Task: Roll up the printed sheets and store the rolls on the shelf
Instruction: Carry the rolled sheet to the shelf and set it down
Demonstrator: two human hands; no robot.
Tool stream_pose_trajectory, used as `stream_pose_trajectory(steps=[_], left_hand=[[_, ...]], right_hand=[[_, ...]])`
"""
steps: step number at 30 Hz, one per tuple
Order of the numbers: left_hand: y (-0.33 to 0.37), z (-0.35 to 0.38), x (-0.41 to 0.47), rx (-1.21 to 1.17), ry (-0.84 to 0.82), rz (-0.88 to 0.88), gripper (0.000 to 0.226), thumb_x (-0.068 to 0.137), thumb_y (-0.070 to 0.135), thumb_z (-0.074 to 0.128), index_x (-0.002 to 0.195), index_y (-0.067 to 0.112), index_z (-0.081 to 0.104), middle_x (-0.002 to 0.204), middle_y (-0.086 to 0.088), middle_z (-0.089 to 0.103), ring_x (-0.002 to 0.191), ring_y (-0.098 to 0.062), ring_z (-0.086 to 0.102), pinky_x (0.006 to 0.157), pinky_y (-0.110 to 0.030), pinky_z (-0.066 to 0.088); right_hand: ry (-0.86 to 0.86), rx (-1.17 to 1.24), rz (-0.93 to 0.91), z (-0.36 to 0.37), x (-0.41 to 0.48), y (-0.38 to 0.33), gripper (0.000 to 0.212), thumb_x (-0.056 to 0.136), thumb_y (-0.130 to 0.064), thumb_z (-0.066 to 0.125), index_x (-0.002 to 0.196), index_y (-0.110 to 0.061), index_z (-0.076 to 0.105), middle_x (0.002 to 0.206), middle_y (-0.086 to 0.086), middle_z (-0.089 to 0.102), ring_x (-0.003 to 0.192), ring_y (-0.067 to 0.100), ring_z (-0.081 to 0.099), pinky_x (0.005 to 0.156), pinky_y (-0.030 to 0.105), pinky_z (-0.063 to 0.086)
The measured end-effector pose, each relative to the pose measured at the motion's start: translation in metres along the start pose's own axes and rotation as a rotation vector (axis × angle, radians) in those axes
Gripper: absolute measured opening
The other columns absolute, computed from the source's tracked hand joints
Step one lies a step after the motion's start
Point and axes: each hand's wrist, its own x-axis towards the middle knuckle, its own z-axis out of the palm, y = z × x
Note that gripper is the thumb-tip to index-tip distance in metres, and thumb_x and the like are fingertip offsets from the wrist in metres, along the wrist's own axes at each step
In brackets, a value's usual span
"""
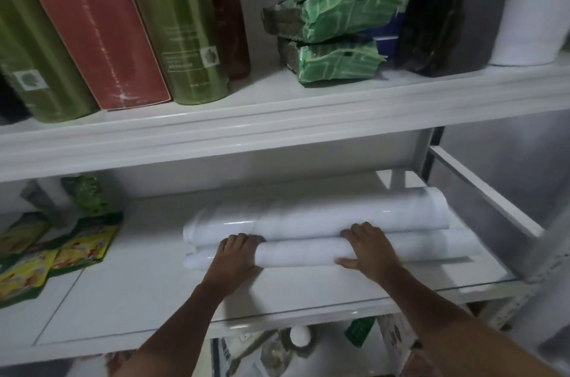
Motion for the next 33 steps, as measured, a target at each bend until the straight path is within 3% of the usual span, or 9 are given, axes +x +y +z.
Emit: stream_pose_trajectory(steps=[4, 6, 13, 19, 23, 25, 31, 33], left_hand=[[-0.007, 0.002, 0.0, 0.008, -0.001, -0.006, 0.068, 0.072, 0.069, 0.05, 0.125, 0.028, 0.037, 0.116, -0.002, 0.052, 0.107, -0.023, 0.046, 0.093, -0.037, 0.035], [-0.01, 0.0, -0.002, 0.001, 0.02, 0.01, 0.071, 0.076, 0.075, 0.037, 0.126, 0.025, 0.038, 0.116, -0.003, 0.053, 0.107, -0.02, 0.041, 0.093, -0.032, 0.028], [-0.01, -0.011, -0.003, -0.009, -0.022, 0.01, 0.057, 0.074, 0.046, 0.049, 0.124, 0.023, 0.034, 0.116, -0.005, 0.053, 0.109, -0.023, 0.04, 0.092, -0.03, 0.023], [-0.002, -0.012, -0.006, 0.046, 0.001, -0.016, 0.067, 0.067, 0.058, 0.048, 0.125, 0.027, 0.034, 0.114, -0.004, 0.055, 0.108, -0.019, 0.038, 0.094, -0.034, 0.025], [-0.005, -0.015, -0.008, 0.081, -0.033, -0.035, 0.076, 0.066, 0.057, 0.062, 0.132, 0.03, 0.036, 0.124, -0.002, 0.047, 0.117, -0.023, 0.04, 0.099, -0.042, 0.03], [-0.004, -0.018, -0.009, 0.057, -0.016, -0.025, 0.075, 0.065, 0.059, 0.058, 0.131, 0.032, 0.033, 0.128, -0.002, 0.045, 0.119, -0.019, 0.033, 0.101, -0.044, 0.029], [0.005, -0.026, -0.009, 0.0, -0.071, -0.018, 0.081, 0.067, 0.065, 0.043, 0.137, 0.029, 0.03, 0.139, 0.003, 0.035, 0.125, -0.012, 0.016, 0.107, -0.038, 0.019], [0.008, -0.026, -0.01, 0.014, -0.076, -0.022, 0.077, 0.071, 0.067, 0.039, 0.137, 0.027, 0.032, 0.138, 0.002, 0.038, 0.126, -0.014, 0.023, 0.106, -0.038, 0.022]], right_hand=[[0.031, 0.007, -0.096, -0.003, 0.001, 0.006, 0.075, 0.063, -0.072, 0.054, 0.114, -0.017, 0.059, 0.101, 0.004, 0.062, 0.086, 0.026, 0.059, 0.075, 0.04, 0.051], [0.105, 0.004, -0.18, -0.004, 0.002, 0.006, 0.075, 0.06, -0.067, 0.066, 0.115, -0.017, 0.057, 0.104, 0.004, 0.062, 0.087, 0.025, 0.059, 0.077, 0.039, 0.051], [0.26, -0.061, -0.319, -0.011, 0.011, 0.003, 0.067, 0.061, -0.057, 0.074, 0.112, -0.018, 0.057, 0.097, 0.003, 0.063, 0.08, 0.025, 0.059, 0.074, 0.038, 0.051], [0.198, 0.026, -0.265, -0.011, 0.008, 0.001, 0.068, 0.06, -0.049, 0.068, 0.119, -0.018, 0.053, 0.106, 0.004, 0.06, 0.089, 0.027, 0.057, 0.083, 0.041, 0.049], [0.195, 0.035, -0.249, -0.01, 0.006, 0.001, 0.08, 0.059, -0.06, 0.067, 0.125, -0.017, 0.05, 0.116, 0.003, 0.058, 0.096, 0.027, 0.056, 0.092, 0.042, 0.046], [0.2, 0.049, -0.259, -0.01, 0.004, 0.0, 0.082, 0.061, -0.065, 0.065, 0.125, -0.017, 0.05, 0.116, 0.003, 0.058, 0.097, 0.027, 0.056, 0.094, 0.042, 0.045], [0.229, 0.046, -0.261, -0.011, -0.001, -0.003, 0.067, 0.077, -0.066, 0.045, 0.125, -0.019, 0.05, 0.116, 0.001, 0.058, 0.099, 0.025, 0.054, 0.095, 0.041, 0.042], [0.241, 0.05, -0.241, -0.013, -0.003, -0.004, 0.059, 0.083, -0.061, 0.04, 0.124, -0.019, 0.052, 0.116, 0.002, 0.058, 0.098, 0.025, 0.054, 0.092, 0.04, 0.044]])
